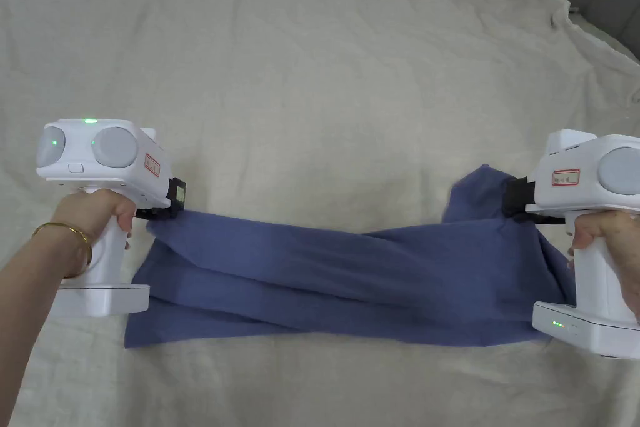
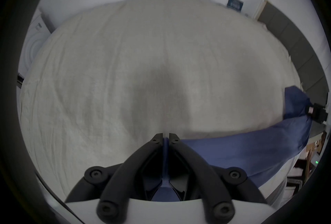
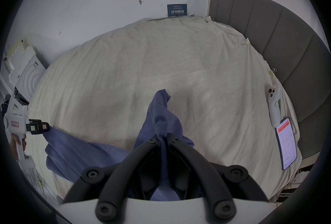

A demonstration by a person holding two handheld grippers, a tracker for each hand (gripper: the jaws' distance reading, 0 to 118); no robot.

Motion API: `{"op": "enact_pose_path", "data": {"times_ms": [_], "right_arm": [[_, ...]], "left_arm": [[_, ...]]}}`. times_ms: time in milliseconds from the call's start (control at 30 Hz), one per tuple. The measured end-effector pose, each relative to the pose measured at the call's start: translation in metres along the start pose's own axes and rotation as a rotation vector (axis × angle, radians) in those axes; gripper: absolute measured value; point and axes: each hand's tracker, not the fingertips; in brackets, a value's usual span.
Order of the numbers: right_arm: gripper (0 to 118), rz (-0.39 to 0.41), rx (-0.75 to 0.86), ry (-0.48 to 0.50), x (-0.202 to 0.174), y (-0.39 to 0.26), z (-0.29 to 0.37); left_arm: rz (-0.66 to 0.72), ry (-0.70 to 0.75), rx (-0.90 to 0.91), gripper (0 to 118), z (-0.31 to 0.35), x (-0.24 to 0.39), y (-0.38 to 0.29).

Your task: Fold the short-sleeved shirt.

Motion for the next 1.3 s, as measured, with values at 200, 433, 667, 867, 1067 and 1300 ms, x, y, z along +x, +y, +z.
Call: {"op": "enact_pose_path", "data": {"times_ms": [200,433,667,867,1067,1300], "right_arm": [[4,-0.024,0.133,0.017,0.006,0.018,0.057],[4,-0.086,0.299,0.082,0.02,0.037,0.136],[4,-0.016,0.446,0.105,0.003,0.06,0.209],[4,0.044,0.549,0.111,-0.018,0.104,0.26],[4,0.154,0.613,0.017,-0.055,0.167,0.274],[4,0.168,0.671,-0.085,-0.09,0.262,0.256]], "left_arm": [[0.143,-0.04,0.264,1,0.085,-0.015,0.008],[0.208,-0.063,0.454,1,0.166,-0.03,0.002],[0.17,-0.041,0.642,1,0.24,-0.023,0.012],[0.136,0.036,0.757,1,0.294,-0.022,0.049],[0.077,0.178,0.809,1,0.314,-0.005,0.11],[0.089,0.282,0.861,1,0.305,0.008,0.201]]}}
